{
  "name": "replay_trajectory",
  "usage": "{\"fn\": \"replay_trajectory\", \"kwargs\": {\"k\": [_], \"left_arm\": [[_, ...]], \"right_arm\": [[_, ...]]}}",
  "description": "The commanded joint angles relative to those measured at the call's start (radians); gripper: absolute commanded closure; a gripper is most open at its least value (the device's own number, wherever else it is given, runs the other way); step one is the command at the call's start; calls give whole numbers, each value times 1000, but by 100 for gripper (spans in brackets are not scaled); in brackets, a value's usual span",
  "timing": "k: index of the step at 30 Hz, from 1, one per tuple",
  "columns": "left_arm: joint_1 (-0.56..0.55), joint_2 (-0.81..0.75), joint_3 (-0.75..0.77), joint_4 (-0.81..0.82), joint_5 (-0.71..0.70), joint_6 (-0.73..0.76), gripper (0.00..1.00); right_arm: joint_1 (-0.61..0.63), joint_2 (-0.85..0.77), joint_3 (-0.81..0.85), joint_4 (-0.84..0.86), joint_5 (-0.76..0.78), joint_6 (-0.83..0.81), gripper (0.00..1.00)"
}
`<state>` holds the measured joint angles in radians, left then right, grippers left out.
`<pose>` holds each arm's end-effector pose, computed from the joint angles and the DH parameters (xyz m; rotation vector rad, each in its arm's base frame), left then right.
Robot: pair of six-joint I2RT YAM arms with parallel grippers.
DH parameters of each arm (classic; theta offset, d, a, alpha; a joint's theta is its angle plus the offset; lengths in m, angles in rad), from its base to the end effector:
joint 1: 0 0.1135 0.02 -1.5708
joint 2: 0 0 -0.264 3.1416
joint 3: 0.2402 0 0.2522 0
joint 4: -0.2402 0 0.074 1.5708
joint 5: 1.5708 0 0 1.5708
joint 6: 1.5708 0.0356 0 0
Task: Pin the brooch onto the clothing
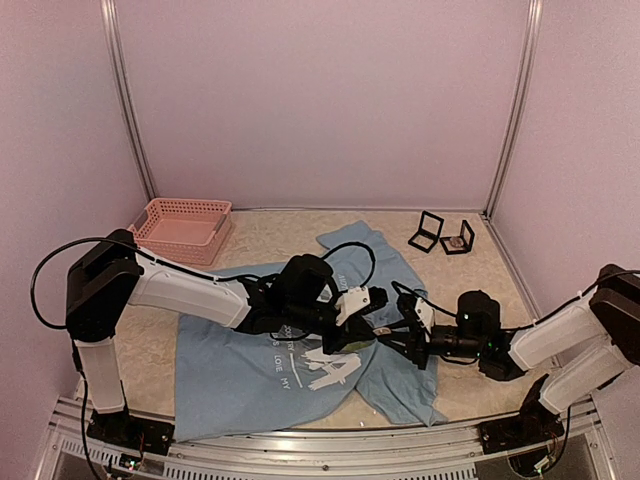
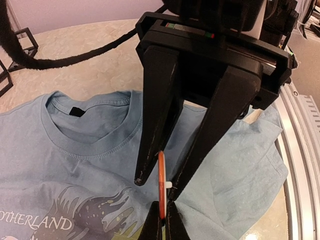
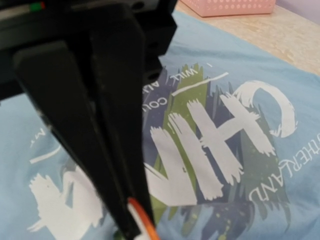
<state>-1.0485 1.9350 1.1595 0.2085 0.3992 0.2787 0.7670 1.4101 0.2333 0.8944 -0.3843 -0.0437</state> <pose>0.1981 -0.3718 0.1742 1.5494 1.5846 -0.8669 0.1563 0.1692 0.1411 -1.0045 1.6368 0.8508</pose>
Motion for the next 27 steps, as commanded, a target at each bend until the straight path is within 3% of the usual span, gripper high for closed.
{"fn": "replay_trajectory", "kwargs": {"k": [1, 7, 13, 27], "left_arm": [[-26, -44, -1, 28, 49, 23, 100], [-31, -39, -1, 28, 53, 25, 100], [-32, -41, -4, 23, 50, 28, 100], [-31, -34, -1, 16, 44, 28, 100]], "right_arm": [[-9, 17, 40, -12, 46, -2, 81], [-11, 39, 77, -65, 90, 8, 80], [-12, 21, 71, -61, 106, 31, 89], [-46, -23, 10, 6, 112, 138, 85]]}}
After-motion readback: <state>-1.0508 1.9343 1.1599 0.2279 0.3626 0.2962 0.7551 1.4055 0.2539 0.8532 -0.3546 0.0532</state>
